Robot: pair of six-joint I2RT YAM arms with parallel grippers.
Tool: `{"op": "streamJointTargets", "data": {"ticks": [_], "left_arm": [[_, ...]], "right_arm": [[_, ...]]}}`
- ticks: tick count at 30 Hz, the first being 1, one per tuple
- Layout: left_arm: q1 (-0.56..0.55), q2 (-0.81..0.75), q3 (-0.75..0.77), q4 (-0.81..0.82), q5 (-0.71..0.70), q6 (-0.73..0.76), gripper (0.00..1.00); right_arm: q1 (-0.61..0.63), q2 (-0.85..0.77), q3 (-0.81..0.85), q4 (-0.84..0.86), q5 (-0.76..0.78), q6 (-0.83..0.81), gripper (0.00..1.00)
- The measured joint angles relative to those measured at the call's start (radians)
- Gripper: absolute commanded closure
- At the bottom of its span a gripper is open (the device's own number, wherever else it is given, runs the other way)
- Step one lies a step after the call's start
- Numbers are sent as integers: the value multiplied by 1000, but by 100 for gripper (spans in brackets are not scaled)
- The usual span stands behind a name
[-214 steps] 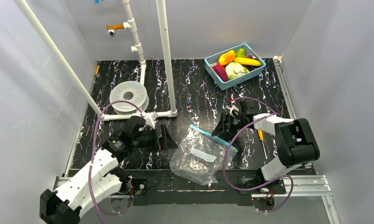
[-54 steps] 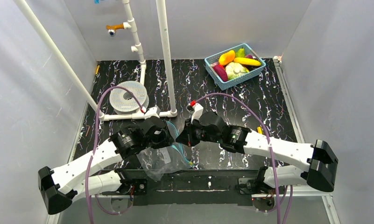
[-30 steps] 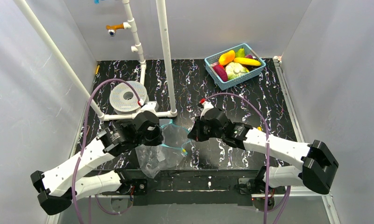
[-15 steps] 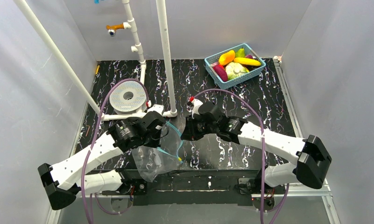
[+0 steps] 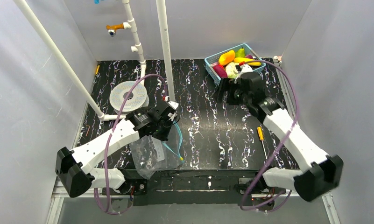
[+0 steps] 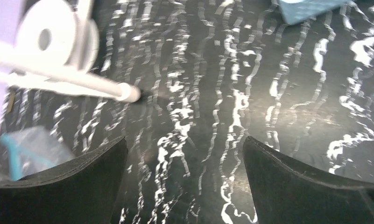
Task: Place the food in the zip-top bag and seal the zipper
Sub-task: Pick up the fake vegetable from the bin.
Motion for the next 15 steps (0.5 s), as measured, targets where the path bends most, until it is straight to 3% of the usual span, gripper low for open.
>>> {"op": "streamJointTargets", "data": {"ticks": [4, 10, 15], "left_arm": [[6, 43, -3, 26, 7, 56, 100], [29, 19, -64, 69, 29, 97, 100], [35, -64, -99, 76, 23, 105, 100]], "right_arm": [[-90, 218, 150, -83, 44, -4, 2], [-115, 523, 372, -101, 134, -114, 2], [-116, 760, 605, -97, 216, -245, 13]]}}
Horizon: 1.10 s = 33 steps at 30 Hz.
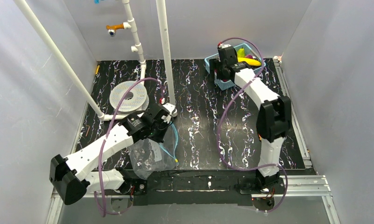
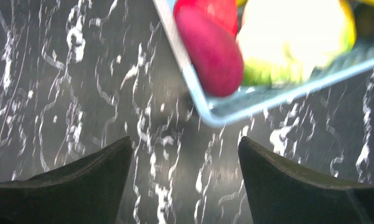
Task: Place the food in the zip-top bag and seal the zipper
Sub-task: Pick up the fake vegetable from the bin.
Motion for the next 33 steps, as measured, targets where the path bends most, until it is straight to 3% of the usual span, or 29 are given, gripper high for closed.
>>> {"op": "streamJointTargets", "data": {"ticks": [5, 9, 21, 26, 30, 33], "left_arm": [[11, -54, -1, 8, -21, 7, 100], [18, -63, -1, 10, -27, 11, 100], [26, -67, -2, 12, -24, 20, 100], [37, -66, -3, 15, -14, 25, 100], [44, -57, -3, 19, -11, 26, 100], [52, -46, -3, 24, -11, 28, 100]], "right_arm": [[-6, 220, 302, -32, 57, -70, 13], [-14, 312, 440, -46, 77, -99, 19], [-56, 409, 484, -35, 38, -98, 28], [-66, 440, 484, -19, -3, -83, 49], [-68, 440, 484, -11, -13, -89, 79], [-72, 440, 485, -12, -16, -96, 88]]}}
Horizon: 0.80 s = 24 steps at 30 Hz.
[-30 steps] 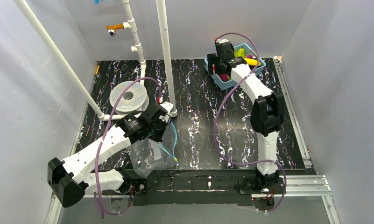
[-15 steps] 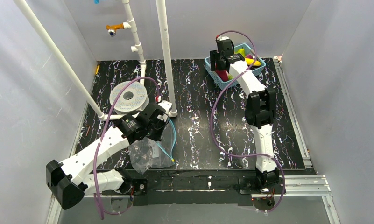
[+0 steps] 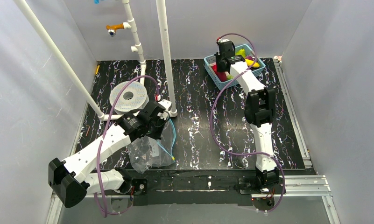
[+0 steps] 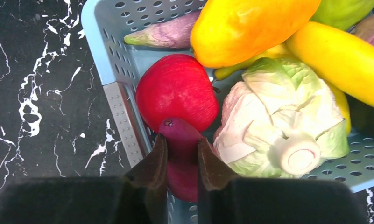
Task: Place the food in the zip-top bag and seal the zipper
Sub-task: Pick up the fake vegetable from the bin, then place the fake vegetable in the zipper food storage bag.
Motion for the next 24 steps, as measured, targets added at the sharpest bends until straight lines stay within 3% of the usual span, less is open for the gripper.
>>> {"op": "streamJointTargets", "data": {"ticks": [9, 17, 20, 24], "left_arm": [[19, 36, 0, 9, -7, 4, 100], [25, 52, -6, 17, -22, 12, 100], [25, 52, -12, 27, -24, 17, 100], [25, 45, -23, 42, -35, 25, 100]], "right_arm": [[-6, -47, 4, -26, 4, -19, 99], [-5, -291, -72, -12, 28, -30, 99], [-4, -427, -182, 19, 0, 0, 99], [18, -694, -537, 107, -76, 64, 99]]}}
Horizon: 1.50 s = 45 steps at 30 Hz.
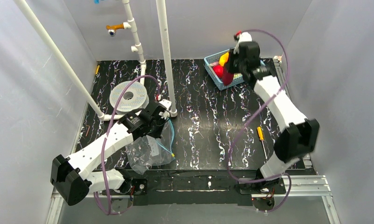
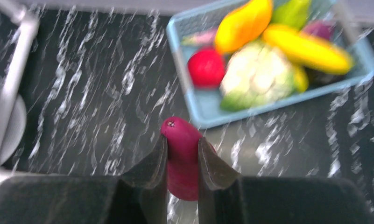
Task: Place the food in the zip-top bag and seal the zipper
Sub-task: Place the fake vegetable in the zipper food storage bag.
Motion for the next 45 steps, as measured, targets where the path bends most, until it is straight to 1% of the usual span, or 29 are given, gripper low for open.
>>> {"op": "streamJointTargets", "data": {"ticks": [3, 7, 9, 11, 14, 21, 26, 31, 34, 39, 43, 45], "left_arm": [[0, -25, -18, 17, -5, 6, 100], [0, -63, -33, 41, -7, 12, 100], [0, -91, -43, 59, -7, 16, 100], [0, -126, -57, 79, -7, 20, 100], [0, -173, -69, 104, -5, 25, 100], [0, -183, -74, 132, -2, 38, 100], [0, -181, -74, 132, -2, 42, 100], [0, -193, -78, 136, 11, 38, 100], [1, -210, -82, 147, 18, 31, 100], [4, -257, -94, 156, 27, 24, 100], [4, -292, -101, 167, 21, 23, 100], [4, -304, -107, 170, 18, 23, 100]], "right_arm": [[78, -196, -307, 84, -54, 50, 99], [246, -368, -638, 226, -153, 124, 99], [333, -437, -766, 295, -203, 164, 99], [417, -497, -853, 348, -237, 201, 99], [500, -545, -877, 404, -268, 240, 99], [599, -559, -820, 534, -300, 269, 99], [707, -559, -806, 709, -272, 281, 99], [714, -520, -836, 927, -209, 356, 99], [713, -466, -869, 1002, -190, 371, 99], [713, -387, -901, 1020, -164, 382, 99], [717, -378, -913, 1015, -160, 382, 99], [718, -378, -913, 987, -166, 382, 99]]}}
